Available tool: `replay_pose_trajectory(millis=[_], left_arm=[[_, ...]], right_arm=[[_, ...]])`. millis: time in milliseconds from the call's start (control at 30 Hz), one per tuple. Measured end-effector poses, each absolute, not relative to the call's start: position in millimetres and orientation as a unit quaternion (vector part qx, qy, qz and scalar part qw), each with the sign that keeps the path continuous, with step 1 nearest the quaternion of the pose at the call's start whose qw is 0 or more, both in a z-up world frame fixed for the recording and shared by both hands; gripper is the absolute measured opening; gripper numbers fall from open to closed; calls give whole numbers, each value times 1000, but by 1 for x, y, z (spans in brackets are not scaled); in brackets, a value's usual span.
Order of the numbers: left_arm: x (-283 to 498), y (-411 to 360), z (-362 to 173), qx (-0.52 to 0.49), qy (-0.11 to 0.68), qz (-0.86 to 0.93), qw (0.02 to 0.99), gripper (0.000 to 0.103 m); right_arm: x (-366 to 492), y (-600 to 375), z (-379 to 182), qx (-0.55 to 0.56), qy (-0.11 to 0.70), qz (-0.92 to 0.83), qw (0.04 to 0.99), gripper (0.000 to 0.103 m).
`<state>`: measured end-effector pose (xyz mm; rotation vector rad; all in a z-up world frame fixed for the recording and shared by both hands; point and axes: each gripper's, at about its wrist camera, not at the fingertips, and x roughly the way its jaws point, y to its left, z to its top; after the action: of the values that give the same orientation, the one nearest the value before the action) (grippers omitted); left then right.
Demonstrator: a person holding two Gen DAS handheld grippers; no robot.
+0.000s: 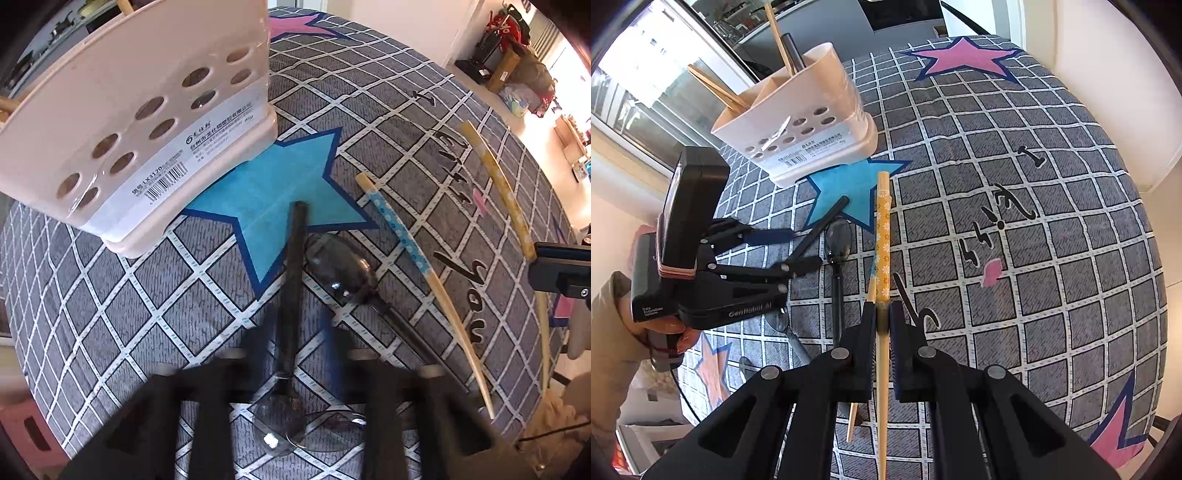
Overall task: Organize utensils
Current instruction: 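Lift the chopstick and spoon with both tools and lower them into the holder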
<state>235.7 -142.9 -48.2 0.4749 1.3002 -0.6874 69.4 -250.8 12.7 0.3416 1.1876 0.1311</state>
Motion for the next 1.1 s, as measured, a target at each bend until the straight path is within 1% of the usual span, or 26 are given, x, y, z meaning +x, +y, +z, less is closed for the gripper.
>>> replay_pose_trajectory(millis=[100, 233, 467, 667, 933, 1100], left_arm=[[236, -141, -49, 201, 590, -316, 715, 43], [224, -130, -44, 199, 564, -310, 739, 43], [196, -89, -16, 106, 514, -282, 803, 43], [186, -60, 21, 42, 460, -263, 847, 43], [177, -29, 67, -28, 397, -236, 887, 43], [184, -12, 92, -44, 368, -225, 901, 43]], right_arm=[[69, -251, 13, 161, 555, 62, 814, 8], [68, -251, 13, 162, 555, 63, 813, 8], [66, -252, 13, 164, 550, 63, 817, 8], [64, -250, 20, 171, 536, 67, 824, 8], [70, -245, 52, 167, 493, 80, 850, 8], [82, -240, 83, 158, 456, 89, 872, 8]])
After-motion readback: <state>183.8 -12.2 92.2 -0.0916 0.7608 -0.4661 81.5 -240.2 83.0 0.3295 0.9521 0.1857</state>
